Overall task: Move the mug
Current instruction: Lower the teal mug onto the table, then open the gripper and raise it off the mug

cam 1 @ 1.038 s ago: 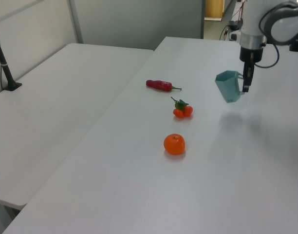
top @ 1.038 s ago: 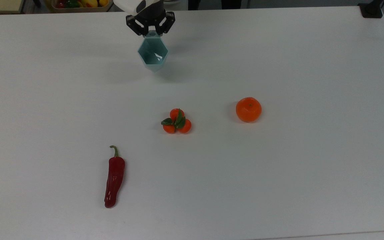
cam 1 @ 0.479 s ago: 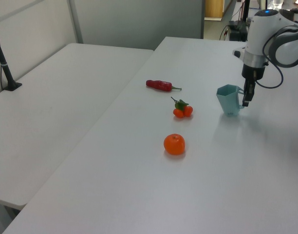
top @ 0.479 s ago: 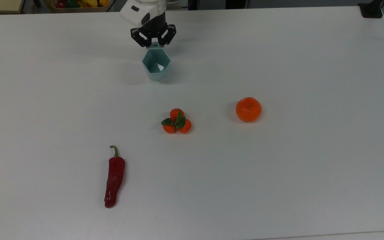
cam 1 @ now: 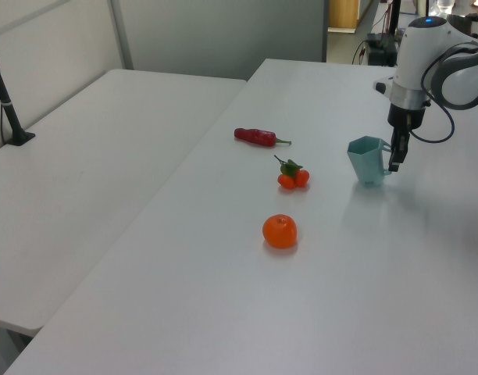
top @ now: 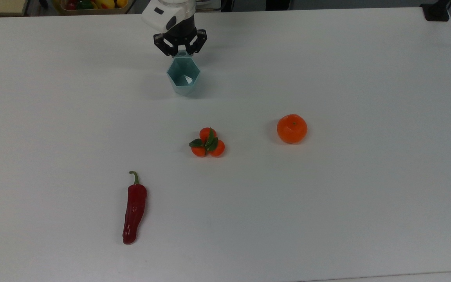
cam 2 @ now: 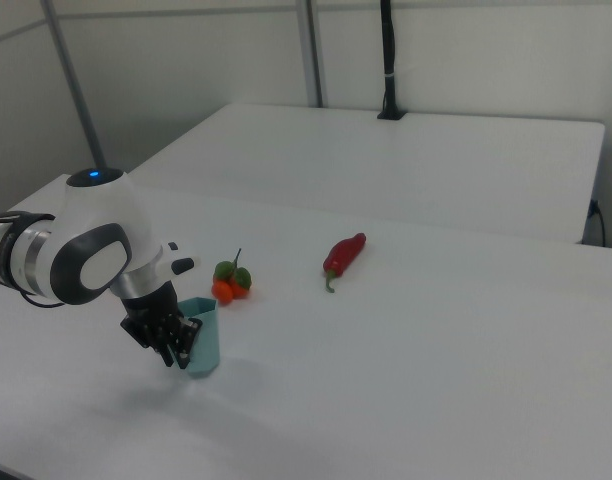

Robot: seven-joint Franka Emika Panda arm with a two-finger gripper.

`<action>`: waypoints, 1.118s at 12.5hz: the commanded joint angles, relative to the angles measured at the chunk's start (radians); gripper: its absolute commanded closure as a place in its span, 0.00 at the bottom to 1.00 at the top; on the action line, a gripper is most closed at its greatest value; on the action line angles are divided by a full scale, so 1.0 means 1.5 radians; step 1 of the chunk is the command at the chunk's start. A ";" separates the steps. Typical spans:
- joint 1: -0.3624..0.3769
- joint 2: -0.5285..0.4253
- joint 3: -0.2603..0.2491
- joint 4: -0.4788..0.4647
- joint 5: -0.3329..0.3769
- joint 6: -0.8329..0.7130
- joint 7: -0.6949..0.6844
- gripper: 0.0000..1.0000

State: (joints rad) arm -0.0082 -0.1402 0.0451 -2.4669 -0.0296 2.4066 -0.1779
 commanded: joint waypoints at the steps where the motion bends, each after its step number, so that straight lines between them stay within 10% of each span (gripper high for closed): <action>1: 0.003 0.006 -0.001 -0.012 0.008 0.005 -0.004 0.43; 4: 0.003 0.003 0.000 -0.010 0.008 -0.017 0.004 0.36; 8: 0.004 -0.005 0.011 0.035 0.009 -0.093 0.051 0.00; 14: -0.002 -0.002 0.018 0.242 0.048 -0.305 0.052 0.00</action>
State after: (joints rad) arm -0.0081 -0.1425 0.0651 -2.2232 -0.0131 2.0605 -0.1125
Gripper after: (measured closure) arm 0.000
